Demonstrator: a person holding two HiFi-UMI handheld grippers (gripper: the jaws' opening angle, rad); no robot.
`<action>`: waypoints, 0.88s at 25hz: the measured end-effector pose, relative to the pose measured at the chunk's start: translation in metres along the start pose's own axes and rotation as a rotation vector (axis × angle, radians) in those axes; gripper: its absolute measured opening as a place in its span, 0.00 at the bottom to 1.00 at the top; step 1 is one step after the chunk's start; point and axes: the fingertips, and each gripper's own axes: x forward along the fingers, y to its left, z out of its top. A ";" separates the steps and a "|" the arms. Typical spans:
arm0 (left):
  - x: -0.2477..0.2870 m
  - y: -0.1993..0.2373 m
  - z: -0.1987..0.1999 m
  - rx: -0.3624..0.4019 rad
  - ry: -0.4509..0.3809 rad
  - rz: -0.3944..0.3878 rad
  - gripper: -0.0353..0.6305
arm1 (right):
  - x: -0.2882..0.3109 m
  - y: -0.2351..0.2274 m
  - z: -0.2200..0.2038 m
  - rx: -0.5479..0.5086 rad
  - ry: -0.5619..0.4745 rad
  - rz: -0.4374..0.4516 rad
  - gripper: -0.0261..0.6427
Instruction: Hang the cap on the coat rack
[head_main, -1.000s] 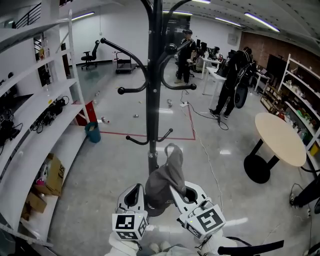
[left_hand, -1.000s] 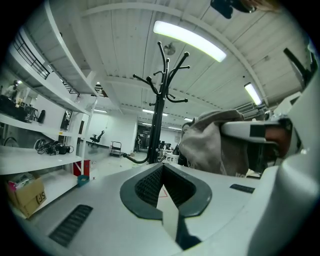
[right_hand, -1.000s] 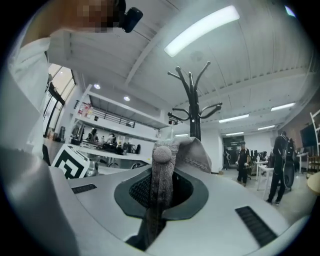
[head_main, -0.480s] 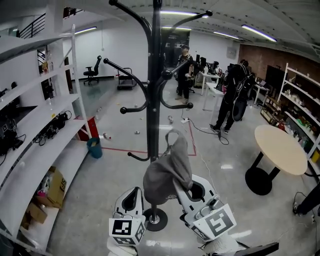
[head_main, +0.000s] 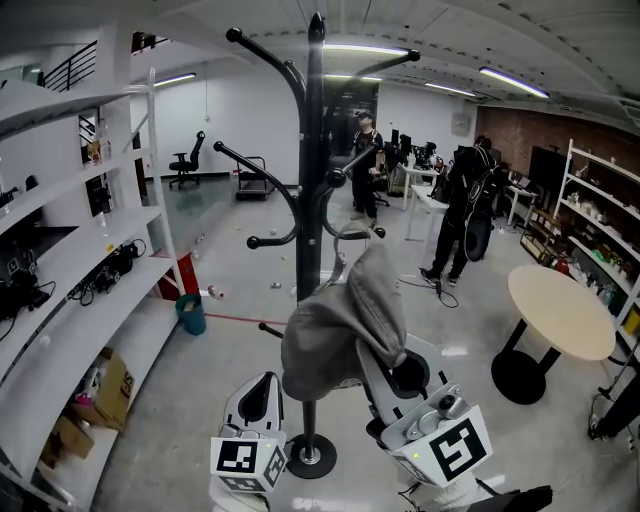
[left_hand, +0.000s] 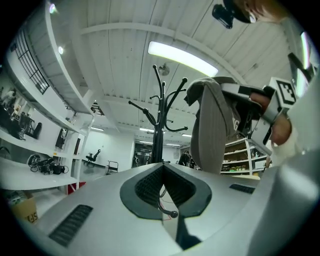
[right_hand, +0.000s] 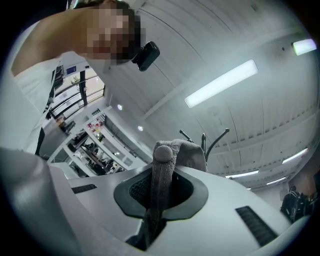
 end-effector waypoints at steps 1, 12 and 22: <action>0.000 0.000 0.003 0.001 -0.010 0.000 0.06 | 0.000 0.000 0.004 -0.003 -0.012 0.000 0.07; 0.004 0.001 0.038 0.023 -0.044 -0.003 0.06 | 0.014 -0.008 0.041 -0.073 -0.123 0.014 0.07; 0.005 0.009 0.045 0.027 -0.043 0.008 0.06 | 0.031 -0.014 0.054 -0.089 -0.179 0.019 0.07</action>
